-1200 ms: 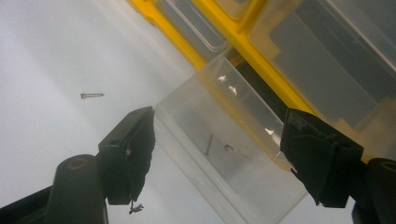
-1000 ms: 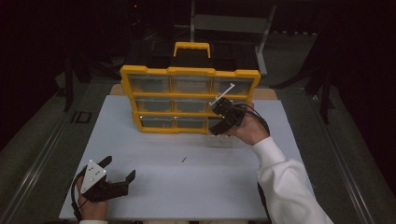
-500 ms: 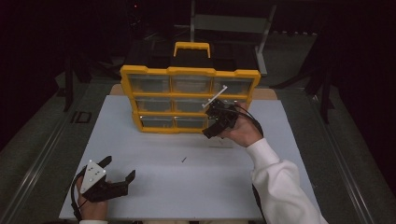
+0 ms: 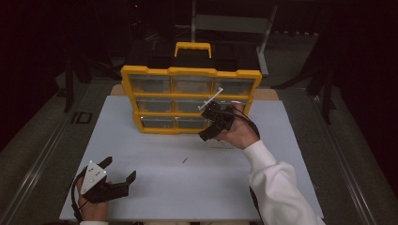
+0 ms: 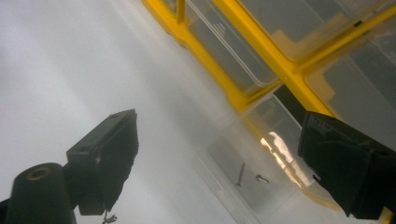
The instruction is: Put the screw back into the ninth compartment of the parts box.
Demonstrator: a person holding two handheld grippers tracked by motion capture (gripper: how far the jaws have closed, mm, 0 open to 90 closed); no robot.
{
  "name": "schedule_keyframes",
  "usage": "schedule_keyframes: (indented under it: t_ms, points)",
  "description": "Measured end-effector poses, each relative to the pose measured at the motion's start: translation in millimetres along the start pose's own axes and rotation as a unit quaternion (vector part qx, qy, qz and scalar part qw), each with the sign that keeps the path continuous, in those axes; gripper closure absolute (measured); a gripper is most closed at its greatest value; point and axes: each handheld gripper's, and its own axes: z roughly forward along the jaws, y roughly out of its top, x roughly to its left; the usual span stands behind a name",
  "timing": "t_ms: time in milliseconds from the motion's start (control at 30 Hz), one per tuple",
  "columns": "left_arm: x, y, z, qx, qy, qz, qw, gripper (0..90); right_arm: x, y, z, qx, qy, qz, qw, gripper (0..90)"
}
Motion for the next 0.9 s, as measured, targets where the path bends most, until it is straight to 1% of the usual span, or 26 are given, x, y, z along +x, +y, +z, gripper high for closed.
schedule_keyframes:
  t_ms: [500, 700, 733, 800, 833, 900]
  points:
    - [0.2, 0.1, -0.3, 0.000, 0.000, 0.000, 1.0000, 3.4, 17.0, 5.9, 13.3, -0.001, 0.009, -0.015, 0.9998, 11.8]
    - [0.5, 0.1, -0.6, 0.000, 0.001, 0.000, 1.0000, 3.4, 24.6, 8.8, 18.3, -0.001, 0.013, -0.017, 0.9998, 11.8]
    - [0.5, 0.1, -0.6, -0.001, 0.001, 0.000, 1.0000, 3.4, 25.2, 9.3, 19.2, -0.004, 0.015, -0.021, 0.9997, 11.8]
    - [0.4, 0.1, -0.7, 0.000, 0.001, 0.001, 1.0000, 3.4, 27.9, 10.3, 20.4, -0.002, 0.016, -0.018, 0.9997, 11.8]
    - [0.4, 0.1, -0.6, 0.000, 0.001, 0.001, 1.0000, 3.4, 28.6, 10.9, 21.5, -0.005, 0.017, -0.022, 0.9996, 11.8]
    - [0.5, 0.1, -0.7, -0.001, 0.001, 0.000, 1.0000, 3.4, 31.2, 11.9, 23.1, -0.003, 0.018, -0.022, 0.9996, 11.8]
